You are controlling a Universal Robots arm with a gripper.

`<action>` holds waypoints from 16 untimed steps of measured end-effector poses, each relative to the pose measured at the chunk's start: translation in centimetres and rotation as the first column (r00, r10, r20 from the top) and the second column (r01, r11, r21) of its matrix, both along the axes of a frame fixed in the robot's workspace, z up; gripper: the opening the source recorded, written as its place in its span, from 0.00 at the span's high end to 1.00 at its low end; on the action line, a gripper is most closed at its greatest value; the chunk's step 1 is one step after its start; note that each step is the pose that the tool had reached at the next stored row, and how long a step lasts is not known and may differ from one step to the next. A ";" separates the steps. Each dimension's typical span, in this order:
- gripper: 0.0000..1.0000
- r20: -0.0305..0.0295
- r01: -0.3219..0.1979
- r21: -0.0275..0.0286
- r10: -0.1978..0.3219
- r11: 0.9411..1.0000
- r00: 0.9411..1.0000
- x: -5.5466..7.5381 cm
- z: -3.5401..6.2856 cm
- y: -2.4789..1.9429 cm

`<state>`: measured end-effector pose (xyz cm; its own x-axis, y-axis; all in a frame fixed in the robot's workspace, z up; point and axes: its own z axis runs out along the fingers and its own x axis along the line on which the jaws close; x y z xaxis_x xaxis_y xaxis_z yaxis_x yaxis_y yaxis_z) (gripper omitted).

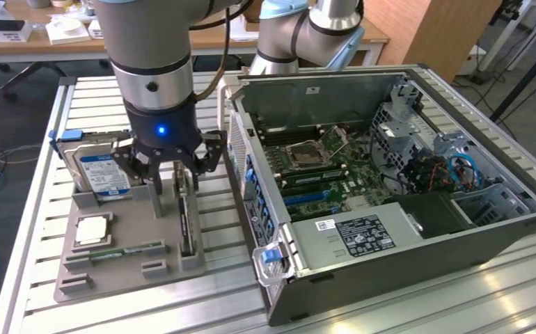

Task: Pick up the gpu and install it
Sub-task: 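Pick up the gpu and move the gpu toward the slot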

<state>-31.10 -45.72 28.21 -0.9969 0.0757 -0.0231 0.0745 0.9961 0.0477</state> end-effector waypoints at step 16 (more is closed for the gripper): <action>0.41 0.000 0.000 0.000 0.000 1.000 1.000 0.0 -2.32 0.00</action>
